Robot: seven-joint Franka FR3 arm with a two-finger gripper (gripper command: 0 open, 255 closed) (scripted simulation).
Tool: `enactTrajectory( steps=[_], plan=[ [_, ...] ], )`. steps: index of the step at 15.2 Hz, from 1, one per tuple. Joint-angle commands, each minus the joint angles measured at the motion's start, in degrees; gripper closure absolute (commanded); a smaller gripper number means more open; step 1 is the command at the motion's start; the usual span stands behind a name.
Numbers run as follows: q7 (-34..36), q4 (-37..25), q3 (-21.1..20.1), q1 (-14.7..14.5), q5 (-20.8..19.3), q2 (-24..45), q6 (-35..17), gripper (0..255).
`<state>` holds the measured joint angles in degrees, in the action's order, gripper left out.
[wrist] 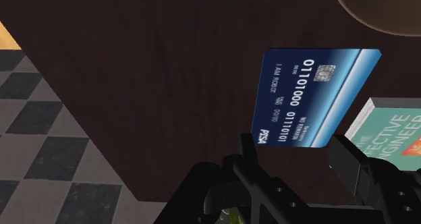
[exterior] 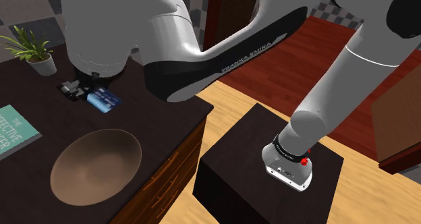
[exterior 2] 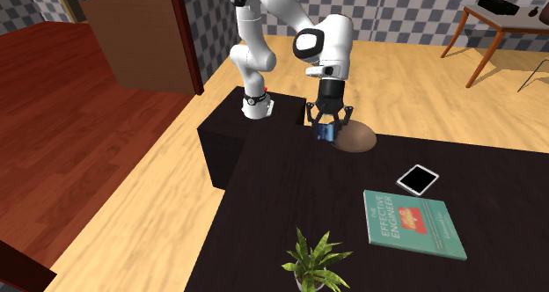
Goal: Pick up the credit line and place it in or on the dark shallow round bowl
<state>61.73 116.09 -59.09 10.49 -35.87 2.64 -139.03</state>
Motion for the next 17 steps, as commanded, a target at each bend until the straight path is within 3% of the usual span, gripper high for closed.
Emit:
enactTrajectory(
  steps=[1, 10, 17],
  plan=[
    [1.83, -0.41, -1.08, -1.29, 0.05, -0.44, 1.63, 255],
    [13.53, -5.51, -6.04, -9.77, -5.14, 3.04, 12.36, 255],
    [18.61, -2.83, -4.59, -11.58, -10.84, 6.39, 10.21, 255]
  ],
)
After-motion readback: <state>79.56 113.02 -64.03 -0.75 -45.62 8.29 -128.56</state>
